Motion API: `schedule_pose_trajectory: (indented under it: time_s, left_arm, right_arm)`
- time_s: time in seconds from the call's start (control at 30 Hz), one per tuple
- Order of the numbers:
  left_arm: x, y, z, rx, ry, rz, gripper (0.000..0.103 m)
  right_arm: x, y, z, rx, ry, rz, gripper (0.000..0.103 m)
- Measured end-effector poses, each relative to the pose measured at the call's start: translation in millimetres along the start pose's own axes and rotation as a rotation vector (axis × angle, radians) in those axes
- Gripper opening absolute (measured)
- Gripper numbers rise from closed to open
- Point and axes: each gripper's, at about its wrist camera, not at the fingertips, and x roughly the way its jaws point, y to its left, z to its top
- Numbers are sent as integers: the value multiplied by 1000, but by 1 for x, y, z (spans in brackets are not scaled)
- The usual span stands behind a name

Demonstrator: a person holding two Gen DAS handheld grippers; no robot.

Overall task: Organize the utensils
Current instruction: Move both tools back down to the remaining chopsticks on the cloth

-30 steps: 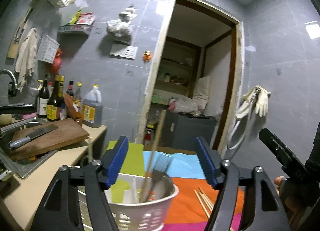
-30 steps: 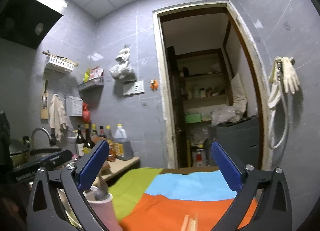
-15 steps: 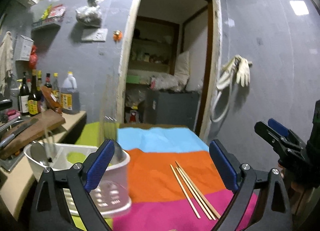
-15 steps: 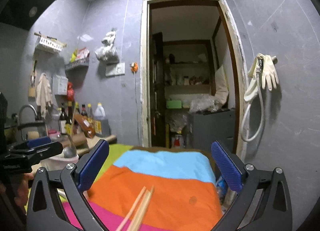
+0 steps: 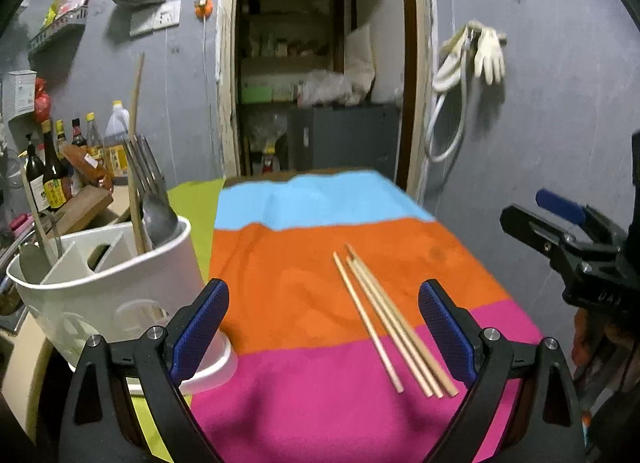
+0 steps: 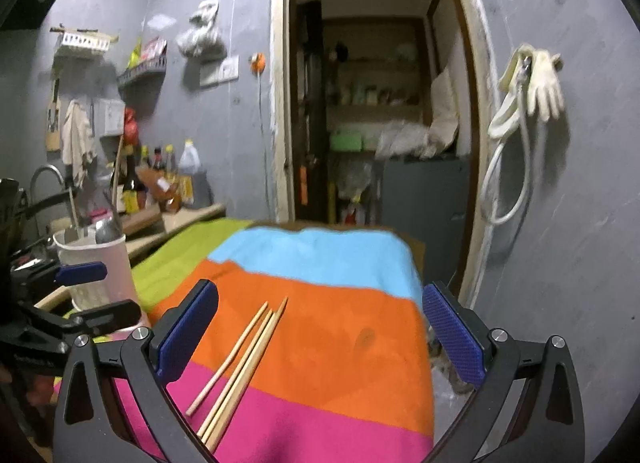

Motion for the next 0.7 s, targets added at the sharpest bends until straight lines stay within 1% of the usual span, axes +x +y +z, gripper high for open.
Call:
schedule_pose_trajectory:
  time_s: [0.1,0.2,0.27,0.3,0.37,0.4,0.43,0.47,0.53,0.6,0.7]
  left_arm:
    - [11,1,-6,-1,56,19,93]
    - [22,1,-11,-1,115,41,93]
    - [29,3,-15,-4,150,47,93]
    - [32,4,-16,-6,164,47,93]
    - [37,6,-18,-9,194,51,93]
    - [40,7,-20,-11,210,54,93]
    - [42,8,-21,-11,225,57,93]
    - [45,8,-22,-12,238,56,93]
    - [48,9,-24,-16,255,54,93]
    - [51,11,-25,-23,264,53,93]
    - [55,12,-25,-22,274,55,92]
  right_arm:
    - [14,-2,-3,5,63,28,100]
    - [33,0,-6,3,148,60,93]
    - [49,2,-10,7,215,74,85]
    - [56,2,-11,9,245,82,83]
    - [69,2,-15,18,297,103,76]
    - [75,2,-17,21,322,113,74]
    - [82,2,-20,29,356,129,71]
    - [87,2,-21,35,378,139,66]
    - [98,3,-26,44,432,154,60]
    - [108,6,-30,41,477,167,59]
    - [120,9,-36,32,535,161,58]
